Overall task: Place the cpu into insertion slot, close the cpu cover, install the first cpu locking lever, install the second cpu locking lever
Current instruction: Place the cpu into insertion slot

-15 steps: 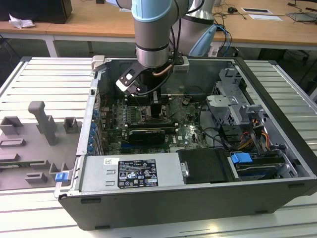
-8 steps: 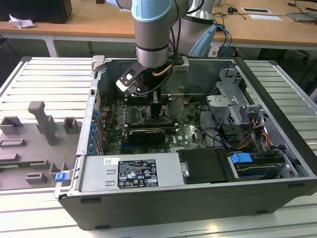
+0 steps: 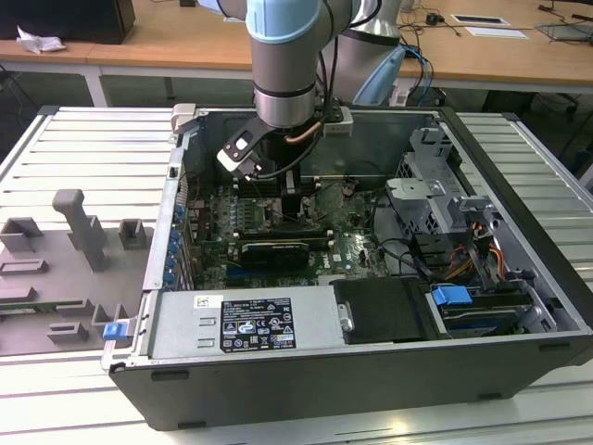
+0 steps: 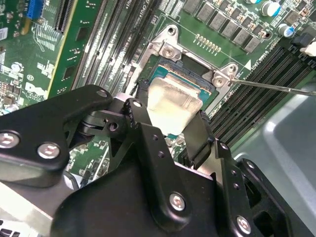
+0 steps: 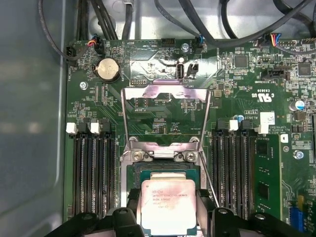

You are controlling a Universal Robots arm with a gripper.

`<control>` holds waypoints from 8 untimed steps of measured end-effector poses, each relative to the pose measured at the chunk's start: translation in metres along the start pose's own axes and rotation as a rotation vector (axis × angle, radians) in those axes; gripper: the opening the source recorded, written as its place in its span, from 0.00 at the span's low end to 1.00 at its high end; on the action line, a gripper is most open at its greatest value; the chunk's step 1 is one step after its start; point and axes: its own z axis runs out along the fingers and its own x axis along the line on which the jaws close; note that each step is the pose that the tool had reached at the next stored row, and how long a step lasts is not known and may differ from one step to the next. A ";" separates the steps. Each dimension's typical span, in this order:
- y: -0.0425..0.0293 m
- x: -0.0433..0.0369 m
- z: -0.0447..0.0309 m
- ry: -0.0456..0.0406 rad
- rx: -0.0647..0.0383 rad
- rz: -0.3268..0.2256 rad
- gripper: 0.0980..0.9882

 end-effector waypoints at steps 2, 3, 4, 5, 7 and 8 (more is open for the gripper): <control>-0.0001 0.0007 0.0020 -0.0010 0.000 0.011 0.48; -0.0001 0.0008 0.0025 -0.0013 0.000 0.014 0.48; -0.0002 0.0008 0.0030 -0.0014 0.000 0.016 0.48; -0.0003 0.0009 0.0038 -0.0014 0.000 0.017 0.48; -0.0004 0.0013 0.0053 -0.0015 0.000 0.017 0.48; -0.0004 0.0014 0.0059 -0.0015 0.000 0.017 0.48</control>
